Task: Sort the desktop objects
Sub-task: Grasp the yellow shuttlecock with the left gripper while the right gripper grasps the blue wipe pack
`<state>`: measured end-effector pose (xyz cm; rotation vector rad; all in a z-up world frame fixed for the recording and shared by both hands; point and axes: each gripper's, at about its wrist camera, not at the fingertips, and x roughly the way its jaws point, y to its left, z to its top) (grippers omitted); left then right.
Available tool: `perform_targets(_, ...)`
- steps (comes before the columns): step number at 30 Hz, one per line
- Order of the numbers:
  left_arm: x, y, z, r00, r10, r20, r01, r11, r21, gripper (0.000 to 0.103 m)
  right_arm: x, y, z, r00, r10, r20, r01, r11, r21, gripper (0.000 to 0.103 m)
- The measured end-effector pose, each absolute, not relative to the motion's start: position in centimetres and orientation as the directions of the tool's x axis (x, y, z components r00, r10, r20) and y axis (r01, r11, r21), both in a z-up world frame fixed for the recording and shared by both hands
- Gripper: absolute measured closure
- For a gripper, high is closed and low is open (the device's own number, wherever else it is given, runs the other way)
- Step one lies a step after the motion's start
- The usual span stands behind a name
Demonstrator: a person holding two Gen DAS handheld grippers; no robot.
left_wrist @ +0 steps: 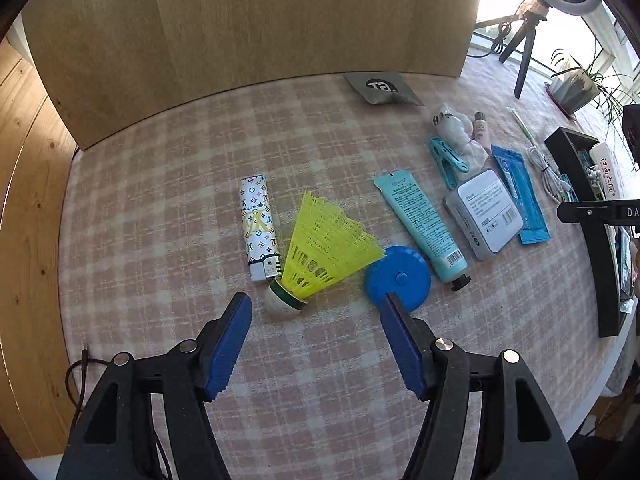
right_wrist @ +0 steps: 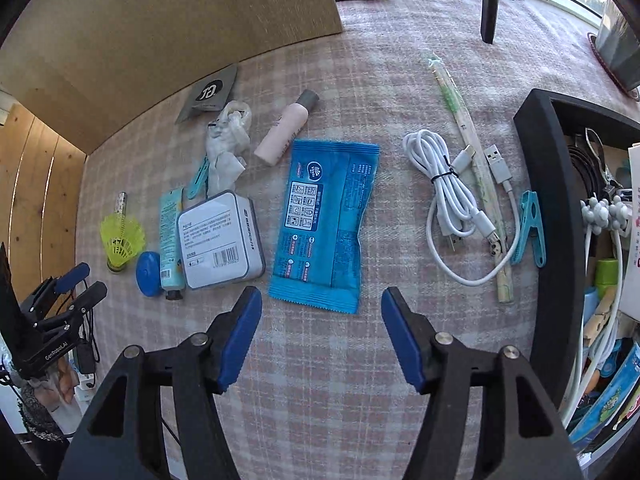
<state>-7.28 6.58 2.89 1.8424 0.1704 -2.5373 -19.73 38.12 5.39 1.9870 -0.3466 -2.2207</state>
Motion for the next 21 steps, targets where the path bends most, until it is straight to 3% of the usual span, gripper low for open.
perform_targets(16, -9.3, 7.7, 0.1, -0.279, 0.107, -0.954, 0.001, -0.994, -0.111, 0.042, -24.1, 36.0, 2.3, -0.07, -0.169, -0.983, -0.1, -0.98, 0.175, 0.041)
perform_targets(19, -9.7, 7.3, -0.2, -0.275, 0.113, -0.955, 0.019, -0.992, -0.123, 0.048, -24.6, 35.5, 1.7, -0.06, -0.129, -0.99, -0.09, -0.987, 0.134, 0.041)
perform_targets(21, -10.0, 7.1, -0.5, -0.268, 0.119, -0.956, 0.042, -0.99, -0.135, 0.051, -24.7, 35.1, 1.6, -0.07, -0.12, -0.99, -0.07, -0.99, 0.125, 0.035)
